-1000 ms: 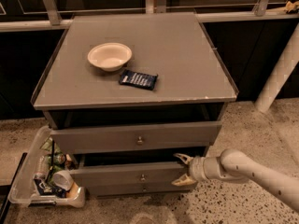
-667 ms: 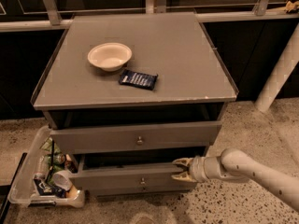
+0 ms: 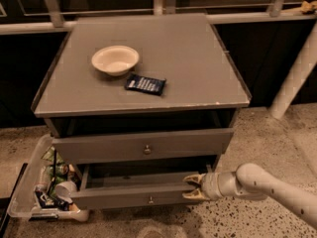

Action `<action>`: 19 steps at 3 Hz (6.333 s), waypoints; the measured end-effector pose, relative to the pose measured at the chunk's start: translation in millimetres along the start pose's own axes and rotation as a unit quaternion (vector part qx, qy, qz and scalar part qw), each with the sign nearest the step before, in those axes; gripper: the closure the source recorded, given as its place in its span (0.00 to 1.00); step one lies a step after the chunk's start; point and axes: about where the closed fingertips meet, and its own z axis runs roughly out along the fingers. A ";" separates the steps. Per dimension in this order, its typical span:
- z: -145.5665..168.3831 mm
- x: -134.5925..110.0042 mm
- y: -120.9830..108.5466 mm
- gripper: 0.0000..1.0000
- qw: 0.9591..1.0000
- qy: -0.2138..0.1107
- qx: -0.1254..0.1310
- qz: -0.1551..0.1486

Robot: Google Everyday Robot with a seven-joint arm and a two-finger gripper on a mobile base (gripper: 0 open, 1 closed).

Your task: Open middle drawer

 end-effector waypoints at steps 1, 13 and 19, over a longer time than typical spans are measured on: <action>0.2 -0.1 -0.1 0.82 1.000 0.000 0.000 0.000; -20.1 -5.2 53.1 0.58 1.000 -0.030 -0.001 -0.004; -11.2 -23.1 121.8 1.00 0.999 0.026 -0.012 -0.041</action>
Offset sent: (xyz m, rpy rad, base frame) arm 0.0001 0.0002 0.0000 0.0000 0.0000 0.0001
